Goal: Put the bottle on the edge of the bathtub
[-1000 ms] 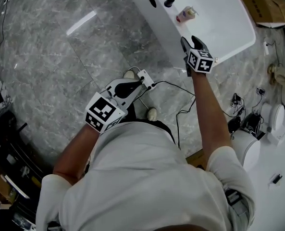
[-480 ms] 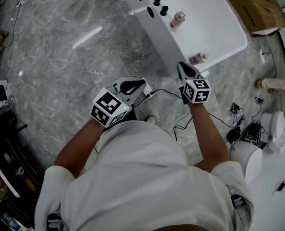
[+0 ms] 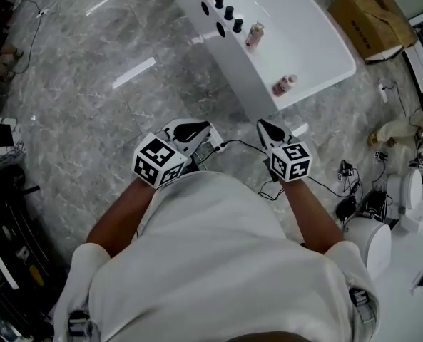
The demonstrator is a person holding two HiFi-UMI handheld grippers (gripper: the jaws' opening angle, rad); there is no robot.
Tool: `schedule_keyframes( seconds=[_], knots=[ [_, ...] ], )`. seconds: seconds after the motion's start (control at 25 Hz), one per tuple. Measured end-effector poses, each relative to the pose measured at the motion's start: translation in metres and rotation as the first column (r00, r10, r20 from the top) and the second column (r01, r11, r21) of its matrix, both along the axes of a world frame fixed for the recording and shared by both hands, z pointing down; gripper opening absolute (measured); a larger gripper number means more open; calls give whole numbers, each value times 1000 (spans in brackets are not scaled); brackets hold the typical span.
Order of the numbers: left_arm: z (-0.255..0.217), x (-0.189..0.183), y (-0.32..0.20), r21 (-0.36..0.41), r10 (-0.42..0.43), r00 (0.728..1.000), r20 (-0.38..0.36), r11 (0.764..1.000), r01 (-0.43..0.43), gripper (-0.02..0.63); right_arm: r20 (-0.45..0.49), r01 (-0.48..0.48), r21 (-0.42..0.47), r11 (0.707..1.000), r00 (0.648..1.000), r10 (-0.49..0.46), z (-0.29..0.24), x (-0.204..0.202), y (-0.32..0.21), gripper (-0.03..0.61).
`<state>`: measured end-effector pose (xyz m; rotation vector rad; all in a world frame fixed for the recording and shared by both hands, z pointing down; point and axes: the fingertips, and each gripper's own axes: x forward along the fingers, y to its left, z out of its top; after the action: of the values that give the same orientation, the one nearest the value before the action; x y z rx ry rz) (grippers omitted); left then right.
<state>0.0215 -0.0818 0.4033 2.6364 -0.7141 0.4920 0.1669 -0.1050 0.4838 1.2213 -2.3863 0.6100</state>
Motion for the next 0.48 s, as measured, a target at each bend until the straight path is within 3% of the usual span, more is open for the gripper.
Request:
schedule_keyframes(
  seconds=[0.48],
  knots=[
    [-9,4,49,13,-36,999,-22,999,36,20,50,33,85,996,998,-37,-45,-2,54,8]
  ],
)
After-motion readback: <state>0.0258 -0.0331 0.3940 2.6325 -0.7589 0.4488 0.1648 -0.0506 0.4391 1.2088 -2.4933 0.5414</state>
